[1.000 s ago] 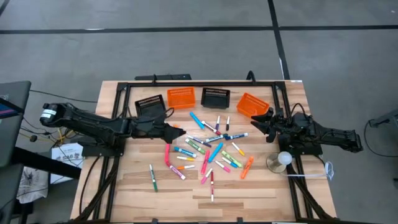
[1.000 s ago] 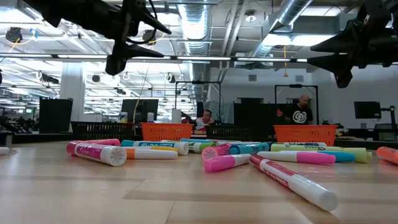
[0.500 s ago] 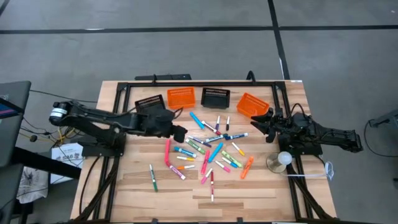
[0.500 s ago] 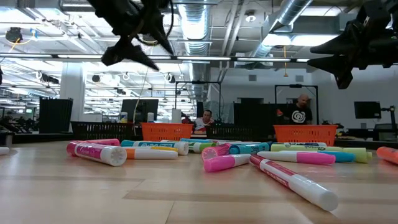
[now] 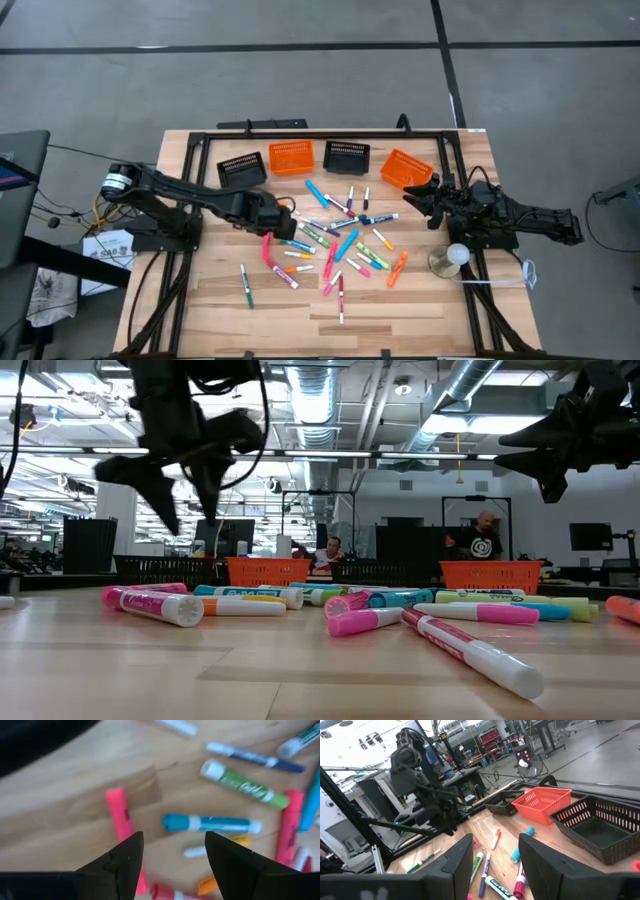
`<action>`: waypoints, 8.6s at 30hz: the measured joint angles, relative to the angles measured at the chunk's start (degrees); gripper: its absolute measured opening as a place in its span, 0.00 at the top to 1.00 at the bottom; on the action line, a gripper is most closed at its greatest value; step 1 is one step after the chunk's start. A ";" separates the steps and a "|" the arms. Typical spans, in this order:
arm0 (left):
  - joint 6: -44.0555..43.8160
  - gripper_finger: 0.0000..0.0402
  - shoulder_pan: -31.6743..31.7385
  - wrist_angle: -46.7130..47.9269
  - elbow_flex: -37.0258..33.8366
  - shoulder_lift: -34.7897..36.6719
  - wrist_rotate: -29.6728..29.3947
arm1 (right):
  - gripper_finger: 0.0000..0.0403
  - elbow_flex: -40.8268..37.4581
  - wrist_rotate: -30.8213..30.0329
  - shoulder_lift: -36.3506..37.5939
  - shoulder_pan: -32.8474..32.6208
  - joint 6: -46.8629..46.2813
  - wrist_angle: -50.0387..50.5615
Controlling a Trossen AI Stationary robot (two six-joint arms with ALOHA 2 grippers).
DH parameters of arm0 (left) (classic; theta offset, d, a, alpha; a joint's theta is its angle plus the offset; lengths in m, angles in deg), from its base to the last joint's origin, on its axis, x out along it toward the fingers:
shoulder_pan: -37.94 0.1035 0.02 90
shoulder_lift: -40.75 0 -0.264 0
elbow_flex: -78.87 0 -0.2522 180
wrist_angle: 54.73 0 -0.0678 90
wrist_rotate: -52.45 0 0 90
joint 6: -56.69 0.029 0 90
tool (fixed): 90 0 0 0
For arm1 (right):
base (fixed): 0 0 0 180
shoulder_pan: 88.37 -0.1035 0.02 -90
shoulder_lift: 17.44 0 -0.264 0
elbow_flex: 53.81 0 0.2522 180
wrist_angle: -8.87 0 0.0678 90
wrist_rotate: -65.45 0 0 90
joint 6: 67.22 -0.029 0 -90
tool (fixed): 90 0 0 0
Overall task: Pick & Place Markers
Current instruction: Put the left pink highlighter pen into the left black bin, then put the top blue highlighter pen into the left black bin
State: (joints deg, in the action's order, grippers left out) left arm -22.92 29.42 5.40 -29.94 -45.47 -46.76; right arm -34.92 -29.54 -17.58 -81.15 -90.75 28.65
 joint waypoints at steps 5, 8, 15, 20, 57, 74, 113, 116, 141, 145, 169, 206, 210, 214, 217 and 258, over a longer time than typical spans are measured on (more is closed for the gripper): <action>-6.07 0.47 -2.81 2.31 -2.12 0.28 0.03 | 0.64 0.00 0.00 0.00 0.00 0.00 0.02; -8.25 0.47 -3.52 1.76 -3.81 0.28 0.22 | 0.64 0.00 0.00 0.00 0.00 0.00 0.03; -9.45 0.47 -3.06 0.77 -5.38 -0.15 -0.22 | 0.65 0.02 0.02 0.00 0.00 0.00 -0.05; -9.41 0.47 -2.25 -0.20 -5.92 -2.24 -1.42 | 0.66 0.02 0.03 0.01 0.00 0.00 -0.07; -8.95 0.47 -1.72 -0.33 -5.96 -11.34 -5.72 | 0.67 0.02 0.04 0.01 0.00 -0.03 -0.47; -9.01 0.47 -1.59 -0.97 -5.97 -11.36 -7.96 | 0.67 0.02 0.04 0.01 0.02 -0.03 -0.46; -9.08 0.84 -3.05 -4.22 -5.75 -12.74 -1.83 | 0.68 0.02 -2.62 0.02 0.00 -0.63 -0.98; -9.10 0.84 -3.05 -3.48 -5.75 -12.76 -2.05 | 0.68 0.02 -2.60 0.02 0.00 -1.92 -0.97; 27.80 0.82 -3.05 -4.50 -6.03 20.01 -0.87 | 0.69 0.02 -2.53 0.01 0.00 -1.53 -0.85; 31.14 0.81 -2.95 -6.76 -6.01 24.48 -0.99 | 0.69 0.02 -2.52 0.00 0.02 -1.53 -0.81; 61.21 0.81 21.33 -1.77 -5.95 12.04 -4.09 | 0.69 0.02 -2.55 0.00 0.02 -1.53 -0.92; 97.80 0.81 48.02 -5.74 -5.86 -1.95 -4.81 | 0.69 0.02 -2.75 0.02 0.01 -3.48 -1.84; 97.83 0.81 48.41 -5.75 -5.86 -3.04 -3.76 | 0.69 0.02 -2.75 0.01 0.01 -3.48 -1.84; 97.80 0.81 48.38 -5.75 -5.86 -3.67 -3.63 | 0.69 0.02 -2.69 0.00 0.01 -3.48 -1.84; 97.80 0.81 48.38 -5.75 -5.86 -3.67 -3.61 | 0.69 0.02 -2.67 0.00 0.00 -3.48 -1.84; 69.20 0.60 27.15 -11.80 -5.86 26.09 6.97 | 0.69 0.02 -2.57 0.01 0.00 -3.48 -1.84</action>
State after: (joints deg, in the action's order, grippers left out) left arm 46.27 56.57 -6.40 -35.80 -19.38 -39.78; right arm -34.90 -32.12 -17.58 -81.15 -94.23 26.80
